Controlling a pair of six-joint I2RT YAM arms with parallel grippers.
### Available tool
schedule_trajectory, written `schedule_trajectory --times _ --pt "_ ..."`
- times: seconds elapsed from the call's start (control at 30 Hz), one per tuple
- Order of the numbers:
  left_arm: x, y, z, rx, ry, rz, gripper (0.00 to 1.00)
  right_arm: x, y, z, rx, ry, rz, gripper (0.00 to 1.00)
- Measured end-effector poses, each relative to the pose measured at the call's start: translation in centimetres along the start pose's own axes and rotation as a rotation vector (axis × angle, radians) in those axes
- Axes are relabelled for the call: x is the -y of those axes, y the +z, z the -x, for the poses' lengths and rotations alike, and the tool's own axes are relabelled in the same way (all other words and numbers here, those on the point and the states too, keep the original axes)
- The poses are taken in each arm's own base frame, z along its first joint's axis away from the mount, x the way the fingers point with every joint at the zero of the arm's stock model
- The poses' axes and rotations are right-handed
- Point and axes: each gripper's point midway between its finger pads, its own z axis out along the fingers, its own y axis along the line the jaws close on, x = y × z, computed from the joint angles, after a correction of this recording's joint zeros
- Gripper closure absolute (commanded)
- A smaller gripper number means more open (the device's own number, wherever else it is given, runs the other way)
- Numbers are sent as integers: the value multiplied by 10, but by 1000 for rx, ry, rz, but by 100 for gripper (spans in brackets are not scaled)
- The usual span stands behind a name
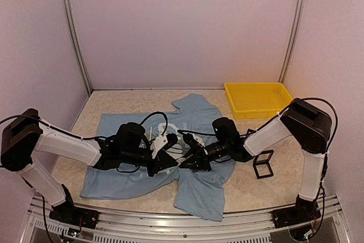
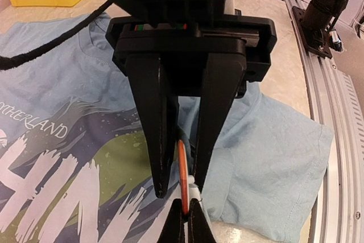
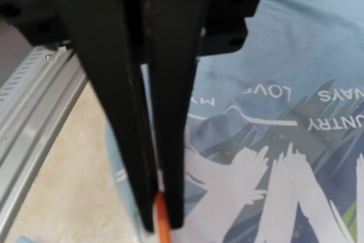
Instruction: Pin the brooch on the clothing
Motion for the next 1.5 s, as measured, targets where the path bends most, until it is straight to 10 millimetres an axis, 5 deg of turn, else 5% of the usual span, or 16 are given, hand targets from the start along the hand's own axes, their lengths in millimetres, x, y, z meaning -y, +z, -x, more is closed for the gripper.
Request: schedule_trajectory --times 1.0,1.5 --pt "-6 -2 -4 -7 17 53 100 4 6 -1 -16 253 30 97" --pt "-7 -3 0 9 28 65 100 10 2 3 -7 312 26 84"
